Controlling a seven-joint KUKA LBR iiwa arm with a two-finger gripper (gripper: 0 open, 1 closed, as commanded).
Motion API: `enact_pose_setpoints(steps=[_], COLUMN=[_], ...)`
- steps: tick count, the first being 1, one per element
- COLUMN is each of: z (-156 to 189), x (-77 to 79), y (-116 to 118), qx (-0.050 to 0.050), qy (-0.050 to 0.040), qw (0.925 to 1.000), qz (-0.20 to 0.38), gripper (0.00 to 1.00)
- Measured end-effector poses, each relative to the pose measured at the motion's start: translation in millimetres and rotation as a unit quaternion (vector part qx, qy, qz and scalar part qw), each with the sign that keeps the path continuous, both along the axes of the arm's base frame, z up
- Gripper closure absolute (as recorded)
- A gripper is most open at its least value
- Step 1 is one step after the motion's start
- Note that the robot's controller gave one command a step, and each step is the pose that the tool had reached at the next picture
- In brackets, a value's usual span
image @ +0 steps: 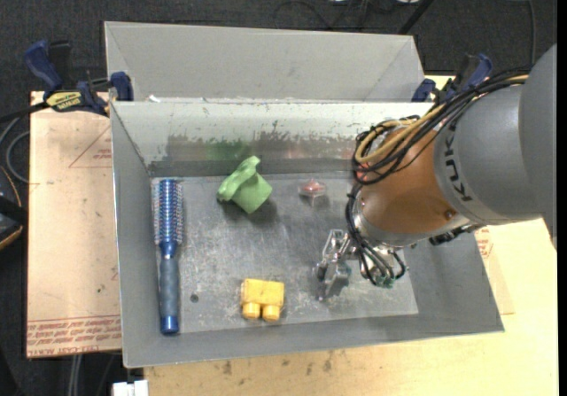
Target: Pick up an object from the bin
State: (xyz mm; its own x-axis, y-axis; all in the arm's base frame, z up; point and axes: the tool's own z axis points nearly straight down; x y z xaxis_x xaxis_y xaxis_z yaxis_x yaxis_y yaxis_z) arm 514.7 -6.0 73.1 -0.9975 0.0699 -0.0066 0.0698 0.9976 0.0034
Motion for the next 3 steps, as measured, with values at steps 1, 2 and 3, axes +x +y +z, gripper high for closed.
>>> enact_pose_setpoints(steps=[1,2,3], z=[99,95,169], x=[-20.1,-21.1,-20.4], y=[15,15,18], qx=[-0.001,-0.001,-0.001], qy=[-0.0009,0.0027,-0.0020], qw=[0.9999,0.9999,1.0000], qz=[0.012,0.012,0.009], gripper=[1.00,1.00,1.00])
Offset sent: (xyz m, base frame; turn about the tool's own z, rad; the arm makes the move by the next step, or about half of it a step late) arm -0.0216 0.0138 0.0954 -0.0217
